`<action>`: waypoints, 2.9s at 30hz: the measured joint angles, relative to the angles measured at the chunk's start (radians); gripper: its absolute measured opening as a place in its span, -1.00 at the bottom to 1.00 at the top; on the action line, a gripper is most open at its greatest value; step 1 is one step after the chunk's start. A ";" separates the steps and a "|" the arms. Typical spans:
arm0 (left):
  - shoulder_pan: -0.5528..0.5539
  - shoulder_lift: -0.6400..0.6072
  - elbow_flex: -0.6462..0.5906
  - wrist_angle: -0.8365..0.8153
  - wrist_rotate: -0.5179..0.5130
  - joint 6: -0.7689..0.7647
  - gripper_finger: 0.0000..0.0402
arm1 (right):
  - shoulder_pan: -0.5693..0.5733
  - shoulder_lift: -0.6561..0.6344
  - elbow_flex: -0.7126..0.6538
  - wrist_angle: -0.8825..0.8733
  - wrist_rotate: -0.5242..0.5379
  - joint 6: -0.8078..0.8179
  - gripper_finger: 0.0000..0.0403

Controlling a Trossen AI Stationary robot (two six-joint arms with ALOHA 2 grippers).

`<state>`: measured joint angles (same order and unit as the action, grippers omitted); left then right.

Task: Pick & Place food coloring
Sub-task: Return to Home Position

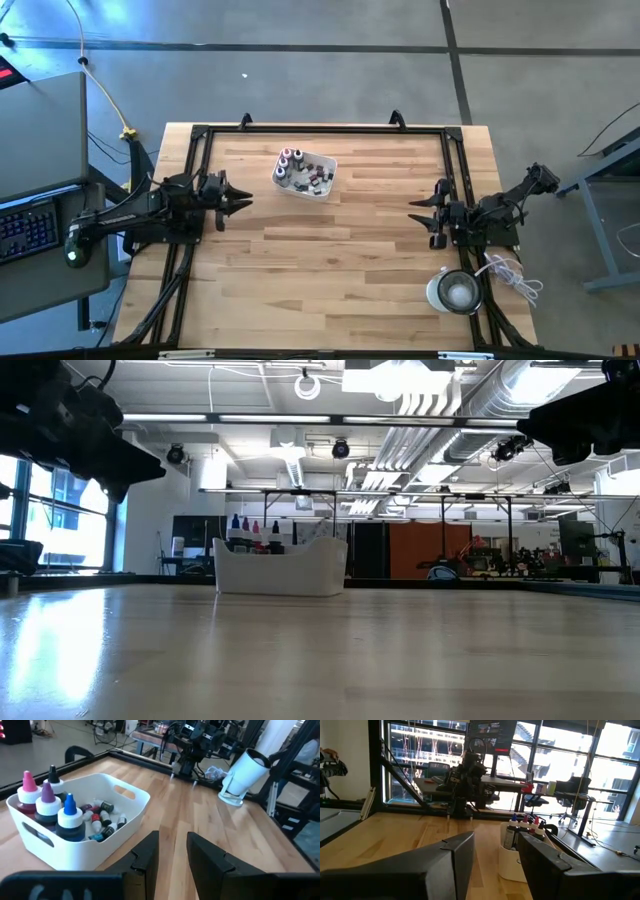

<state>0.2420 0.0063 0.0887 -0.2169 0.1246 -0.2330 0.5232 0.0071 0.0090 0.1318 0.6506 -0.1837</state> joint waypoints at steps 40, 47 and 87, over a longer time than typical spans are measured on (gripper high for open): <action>0.000 0.000 -0.034 0.124 -0.078 0.072 -0.51 | 0.000 0.000 0.000 0.000 0.000 0.000 -0.28; 0.000 0.000 -0.037 0.150 -0.083 0.071 -0.51 | 0.000 0.000 0.000 0.000 0.000 0.000 -0.28; 0.000 0.000 -0.035 0.162 -0.084 0.071 -0.51 | 0.000 0.000 0.000 0.000 0.000 0.000 -0.27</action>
<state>0.2420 0.0063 0.0532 -0.0547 0.0410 -0.1619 0.5234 0.0071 0.0086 0.1318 0.6506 -0.1837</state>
